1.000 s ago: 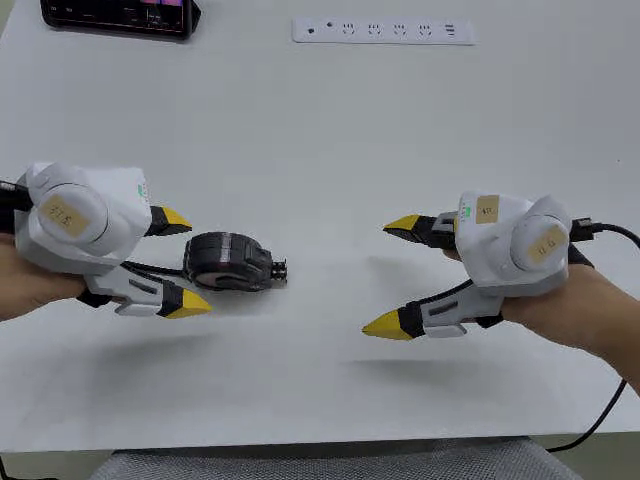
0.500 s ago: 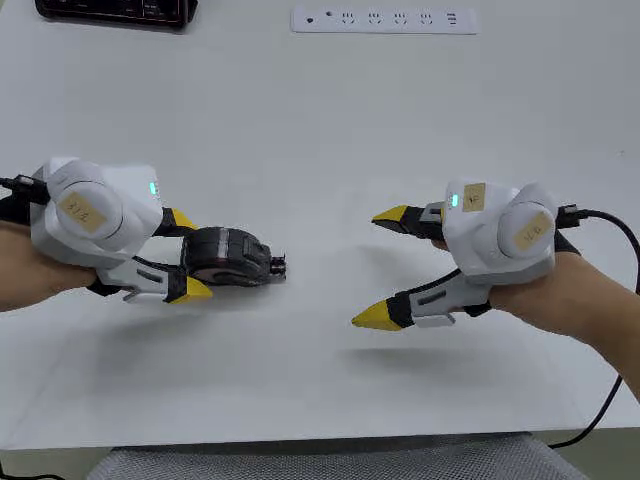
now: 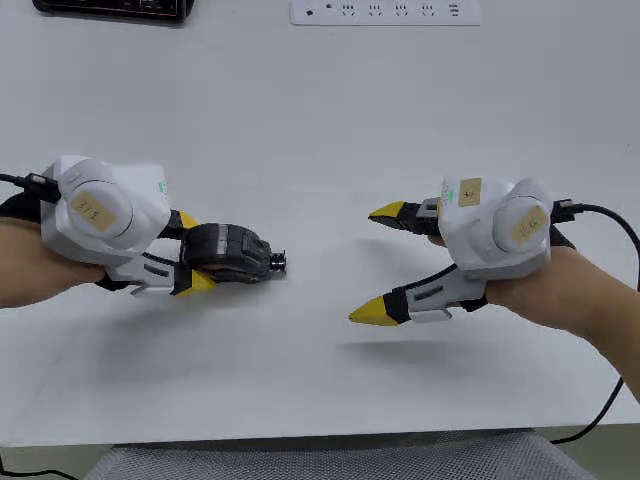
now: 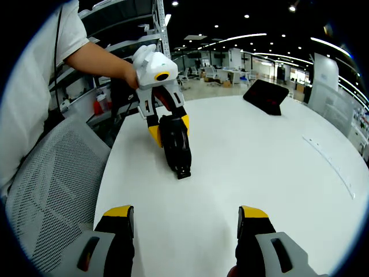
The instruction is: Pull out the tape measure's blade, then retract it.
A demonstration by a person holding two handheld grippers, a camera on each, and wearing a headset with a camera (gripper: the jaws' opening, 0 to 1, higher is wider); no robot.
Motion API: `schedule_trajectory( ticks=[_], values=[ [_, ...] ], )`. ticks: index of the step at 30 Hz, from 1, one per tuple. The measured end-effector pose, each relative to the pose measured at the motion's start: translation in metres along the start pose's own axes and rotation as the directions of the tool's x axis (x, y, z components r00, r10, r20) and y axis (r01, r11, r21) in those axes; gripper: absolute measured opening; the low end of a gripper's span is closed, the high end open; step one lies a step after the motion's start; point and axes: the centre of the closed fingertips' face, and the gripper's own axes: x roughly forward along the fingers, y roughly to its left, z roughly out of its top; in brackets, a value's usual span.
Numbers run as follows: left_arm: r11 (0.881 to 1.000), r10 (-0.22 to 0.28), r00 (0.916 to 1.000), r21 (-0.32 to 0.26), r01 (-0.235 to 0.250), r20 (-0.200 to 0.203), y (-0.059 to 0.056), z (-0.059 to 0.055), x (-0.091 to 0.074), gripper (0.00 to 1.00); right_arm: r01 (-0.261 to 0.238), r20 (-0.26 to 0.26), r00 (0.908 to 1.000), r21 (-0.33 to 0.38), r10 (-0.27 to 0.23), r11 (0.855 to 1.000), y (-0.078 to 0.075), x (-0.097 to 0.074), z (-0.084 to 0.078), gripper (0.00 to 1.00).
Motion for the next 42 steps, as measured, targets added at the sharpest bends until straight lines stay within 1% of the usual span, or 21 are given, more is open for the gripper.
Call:
schedule_trajectory(
  ticks=[6,14,20,24,33,42],
  values=[
    [1.000,0.006,1.0000,0.010,-0.006,-0.005,0.000,-0.001,0.002,0.29,-0.002,0.000,1.0000,0.003,0.002,1.000,-0.001,0.001,-0.002,0.72],
    [1.000,0.002,1.0000,0.015,-0.002,-0.006,0.001,-0.001,0.003,0.29,-0.007,0.006,1.0000,0.004,0.007,1.000,-0.001,0.006,-0.002,0.70],
    [1.000,0.003,1.0000,0.015,-0.003,-0.009,0.001,-0.002,0.003,0.29,-0.011,0.012,0.9999,-0.003,0.011,1.000,-0.005,0.012,-0.002,0.67],
    [1.000,0.003,1.0000,0.020,-0.003,-0.009,0.001,-0.001,0.003,0.28,-0.014,0.029,0.9995,-0.009,0.014,1.000,-0.009,0.018,0.003,0.64],
    [1.000,0.002,0.9999,0.017,-0.001,-0.015,0.001,-0.002,0.003,0.28,-0.034,0.056,0.9978,-0.026,0.035,0.999,-0.010,0.037,0.011,0.57],
    [1.000,-0.001,0.9996,0.023,0.002,-0.027,0.000,-0.002,0.002,0.28,-0.060,0.071,0.9955,-0.046,0.063,0.997,-0.011,0.057,0.013,0.50]
  ],
)
